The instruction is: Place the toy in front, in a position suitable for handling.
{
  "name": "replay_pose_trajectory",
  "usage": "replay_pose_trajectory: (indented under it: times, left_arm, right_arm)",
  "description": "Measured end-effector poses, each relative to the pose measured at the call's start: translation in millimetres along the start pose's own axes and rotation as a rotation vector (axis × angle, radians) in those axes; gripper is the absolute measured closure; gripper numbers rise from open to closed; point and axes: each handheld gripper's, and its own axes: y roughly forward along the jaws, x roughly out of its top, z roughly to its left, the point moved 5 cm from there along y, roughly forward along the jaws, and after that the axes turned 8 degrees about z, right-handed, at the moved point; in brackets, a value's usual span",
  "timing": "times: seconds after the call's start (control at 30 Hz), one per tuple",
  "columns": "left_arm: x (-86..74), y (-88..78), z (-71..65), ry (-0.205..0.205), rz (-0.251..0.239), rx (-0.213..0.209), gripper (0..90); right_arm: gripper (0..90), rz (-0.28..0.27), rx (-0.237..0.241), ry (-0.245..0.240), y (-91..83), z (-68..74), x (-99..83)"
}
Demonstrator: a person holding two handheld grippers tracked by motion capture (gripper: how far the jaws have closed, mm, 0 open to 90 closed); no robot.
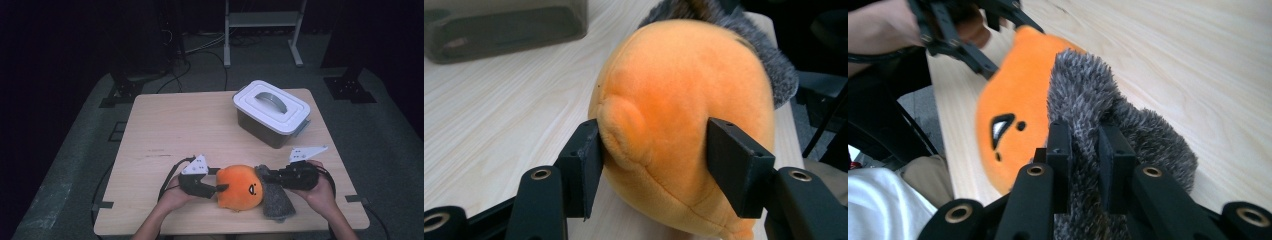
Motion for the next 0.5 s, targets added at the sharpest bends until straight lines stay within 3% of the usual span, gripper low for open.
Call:
replay_pose_trajectory:
  times: [0.13, 0.27, 0.37, 0.5]
  left_arm:
    - [-0.9, 0.3, 2.1, -0.010, 0.005, 0.012, 41.3]
    - [-1.9, -0.2, 3.7, -0.019, 0.009, 0.021, 41.3]
    - [-1.0, 0.0, 3.2, -0.021, 0.007, 0.020, 41.2]
    - [2.5, 0.0, 1.1, -0.028, -0.019, 0.002, 39.8]
  right_arm:
    - [77.1, -0.032, 0.036, -0.049, -6.7, 19.0, 11.3]
    - [76.9, -0.002, 0.055, -0.097, 1.1, 34.7, 14.6]
    - [76.9, 0.036, 0.027, -0.116, 11.9, 34.3, 11.8]
    - [77.1, 0.037, 0.010, -0.078, 14.2, 21.5, 7.9]
